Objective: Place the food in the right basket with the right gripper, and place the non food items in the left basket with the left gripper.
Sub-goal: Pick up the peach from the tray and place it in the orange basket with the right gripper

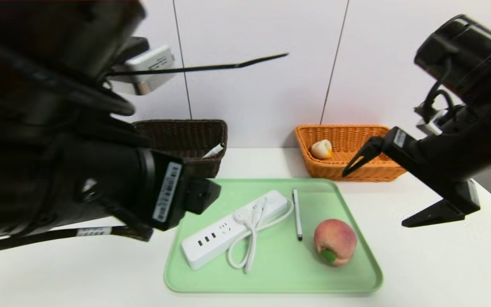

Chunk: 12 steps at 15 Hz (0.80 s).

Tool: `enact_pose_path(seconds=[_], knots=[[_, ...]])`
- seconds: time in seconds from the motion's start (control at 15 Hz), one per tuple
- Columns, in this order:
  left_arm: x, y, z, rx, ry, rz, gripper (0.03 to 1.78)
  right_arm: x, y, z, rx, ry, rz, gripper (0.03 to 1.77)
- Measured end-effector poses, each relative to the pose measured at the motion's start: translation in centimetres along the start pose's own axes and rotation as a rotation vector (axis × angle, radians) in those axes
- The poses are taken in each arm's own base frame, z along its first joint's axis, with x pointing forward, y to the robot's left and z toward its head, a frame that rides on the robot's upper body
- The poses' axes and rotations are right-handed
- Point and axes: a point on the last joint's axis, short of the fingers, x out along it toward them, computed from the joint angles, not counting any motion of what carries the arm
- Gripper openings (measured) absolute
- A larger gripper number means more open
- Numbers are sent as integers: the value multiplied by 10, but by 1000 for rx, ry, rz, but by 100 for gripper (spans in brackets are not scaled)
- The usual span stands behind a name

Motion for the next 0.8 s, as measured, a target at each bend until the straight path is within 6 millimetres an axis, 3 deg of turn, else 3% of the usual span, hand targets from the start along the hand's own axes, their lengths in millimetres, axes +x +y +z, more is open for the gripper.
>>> enact_pose_path(seconds=[0.2, 0.33, 0.53, 0.8], knots=[[-23, 36, -3, 8, -173, -75, 169, 41, 11, 1, 4, 133, -122, 171], [-37, 62, 2, 31, -314, -129, 169, 57, 11, 1, -6, 172, -166, 171], [-46, 92, -2, 82, -383, -155, 169, 65, 9, 1, -11, 176, -202, 171], [-42, 109, -20, 37, -333, -84, 169, 75, 9, 8, 5, 160, -239, 171]])
